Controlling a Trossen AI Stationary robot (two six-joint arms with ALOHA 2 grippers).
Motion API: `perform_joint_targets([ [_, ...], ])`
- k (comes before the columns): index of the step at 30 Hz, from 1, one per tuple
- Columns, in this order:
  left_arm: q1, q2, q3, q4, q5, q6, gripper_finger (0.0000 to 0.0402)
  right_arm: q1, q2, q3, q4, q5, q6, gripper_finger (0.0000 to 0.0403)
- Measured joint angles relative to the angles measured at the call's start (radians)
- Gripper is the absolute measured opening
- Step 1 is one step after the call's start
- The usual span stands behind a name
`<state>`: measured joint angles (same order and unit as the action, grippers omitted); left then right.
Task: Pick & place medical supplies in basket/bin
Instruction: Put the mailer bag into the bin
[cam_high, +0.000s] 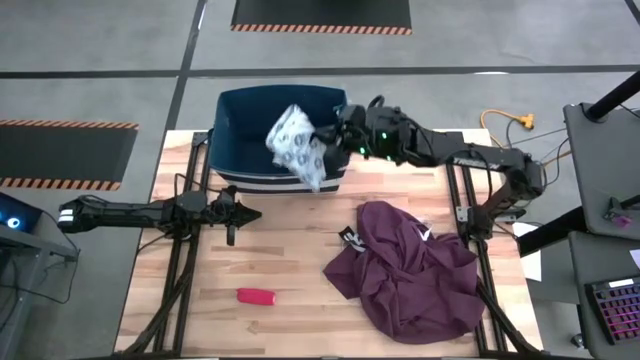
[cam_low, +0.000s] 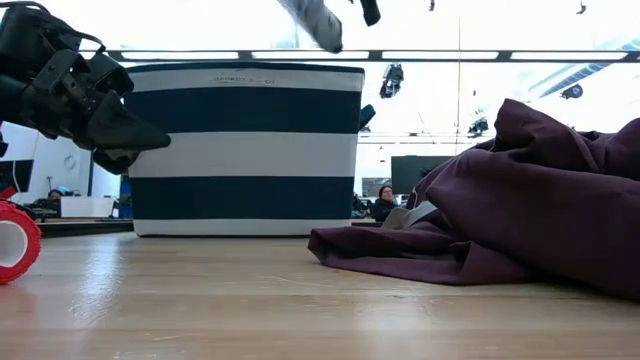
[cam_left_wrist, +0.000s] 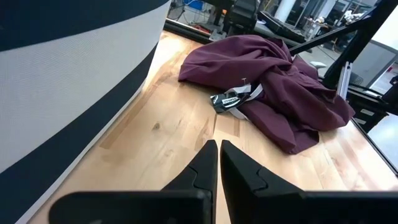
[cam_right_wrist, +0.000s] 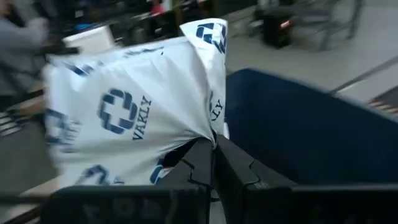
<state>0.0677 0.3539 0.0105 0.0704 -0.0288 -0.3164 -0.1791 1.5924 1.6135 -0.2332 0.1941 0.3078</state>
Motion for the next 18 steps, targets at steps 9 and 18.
perform_joint_targets([
  [9,0.000,0.000,0.000,0.000,0.000,0.000,0.0001,-0.155,0.092,0.000,0.091,-0.006,-0.171,0.0008],
  [18,0.000,0.000,0.000,0.000,-0.001,0.000,0.0001,-0.256,0.189,0.000,0.110,-0.131,-0.208,0.0008],
])
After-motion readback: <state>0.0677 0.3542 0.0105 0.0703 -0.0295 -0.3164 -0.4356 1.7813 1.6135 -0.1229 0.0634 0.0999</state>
